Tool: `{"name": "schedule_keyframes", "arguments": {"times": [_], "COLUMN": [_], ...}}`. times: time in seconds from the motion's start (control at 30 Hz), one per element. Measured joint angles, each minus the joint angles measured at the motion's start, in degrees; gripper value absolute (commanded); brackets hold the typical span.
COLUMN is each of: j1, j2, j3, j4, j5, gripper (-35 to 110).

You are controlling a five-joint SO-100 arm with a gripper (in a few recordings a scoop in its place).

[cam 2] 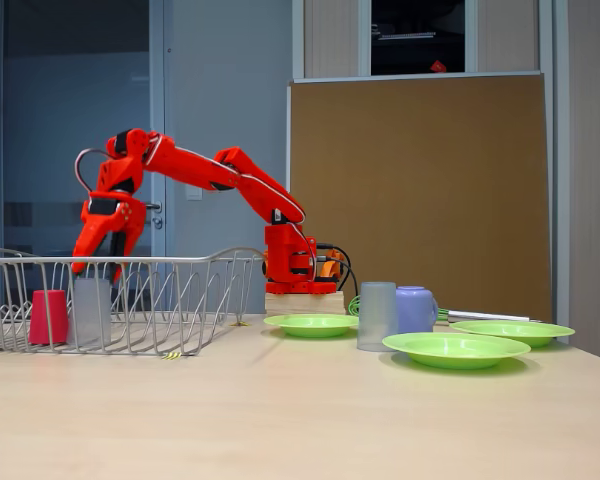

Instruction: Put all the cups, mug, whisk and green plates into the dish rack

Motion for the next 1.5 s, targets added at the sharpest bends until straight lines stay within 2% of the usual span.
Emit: {"name": "schedule_keyframes", "arguments": {"times": [0.23,0.47,0.7,0.9,1.2,1.5], "j1": [-3.25,-14.94,-31.11,-42.89,-56.07,-64.86], "j2": [9.93,25.05,40.08,44.47,41.48,34.54], "j3": [5.27,20.57,41.13,53.35,55.20,55.72], "j4": [0.35,0.35,-0.18,-2.37,-7.21,-14.24], "j5": [0.26,4.39,18.54,33.49,49.83,60.47], "gripper": [35,33,35,38,40,39]}}
